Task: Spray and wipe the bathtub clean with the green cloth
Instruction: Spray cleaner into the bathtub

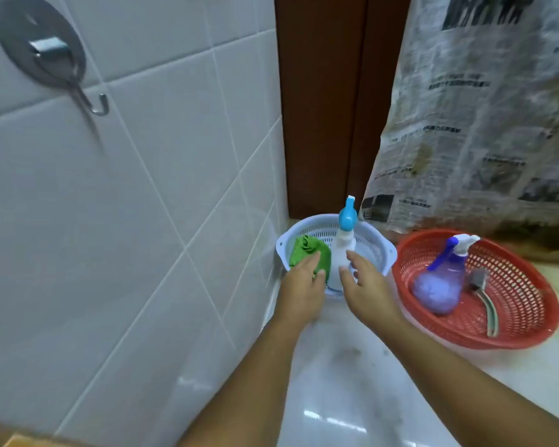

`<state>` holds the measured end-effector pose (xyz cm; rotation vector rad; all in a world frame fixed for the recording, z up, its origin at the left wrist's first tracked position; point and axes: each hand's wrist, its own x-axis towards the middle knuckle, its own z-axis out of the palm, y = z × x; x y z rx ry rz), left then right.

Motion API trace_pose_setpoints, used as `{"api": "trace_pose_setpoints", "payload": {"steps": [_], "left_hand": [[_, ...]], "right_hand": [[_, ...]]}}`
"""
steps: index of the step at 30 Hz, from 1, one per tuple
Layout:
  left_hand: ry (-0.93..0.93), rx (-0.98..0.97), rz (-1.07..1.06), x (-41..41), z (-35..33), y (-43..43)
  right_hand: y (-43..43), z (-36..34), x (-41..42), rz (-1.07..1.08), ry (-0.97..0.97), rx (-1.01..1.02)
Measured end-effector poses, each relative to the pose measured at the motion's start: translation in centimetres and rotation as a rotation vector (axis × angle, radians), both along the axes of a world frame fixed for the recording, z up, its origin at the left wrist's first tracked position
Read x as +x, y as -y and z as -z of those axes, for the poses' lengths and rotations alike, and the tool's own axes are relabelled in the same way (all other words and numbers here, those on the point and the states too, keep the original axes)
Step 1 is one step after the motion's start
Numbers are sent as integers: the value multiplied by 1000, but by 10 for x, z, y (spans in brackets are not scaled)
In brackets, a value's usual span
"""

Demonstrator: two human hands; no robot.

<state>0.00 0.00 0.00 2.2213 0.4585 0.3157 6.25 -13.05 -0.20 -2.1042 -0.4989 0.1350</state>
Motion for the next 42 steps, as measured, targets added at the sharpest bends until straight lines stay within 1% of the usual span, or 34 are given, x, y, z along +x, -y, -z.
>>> {"api": "trace_pose_setpoints", "payload": {"steps": [3,8,13,16,18,22,26,29,32,36,42], "left_hand": [[5,-30,12,14,4,-3],[-10,-58,0,26,5,-6],[-2,-119,-42,26,5,-7],[14,-164,-59,20,-2,-4],[24,-213,-25,11,-11,1],[8,-283,128,-16,-35,17],[78,-407,172,-68,-53,42],[126,-403,144,-117,-51,66],[129,-403,28,-168,-37,88],[102,-390,-133,-248,-17,124],[0,-435,-396,-376,7,177]], "right_hand": [[-17,1,32,111,-48,47],[-33,8,80,219,-65,-15],[-34,9,86,103,-33,27],[-19,-9,71,34,98,42],[-6,-30,55,-16,184,55],[29,-77,8,-136,250,78],[62,-113,-52,-249,269,108],[83,-117,-94,-335,263,147],[95,-103,-125,-416,220,130],[102,-82,-171,-614,129,61],[95,-52,-277,-831,-16,86]]}}
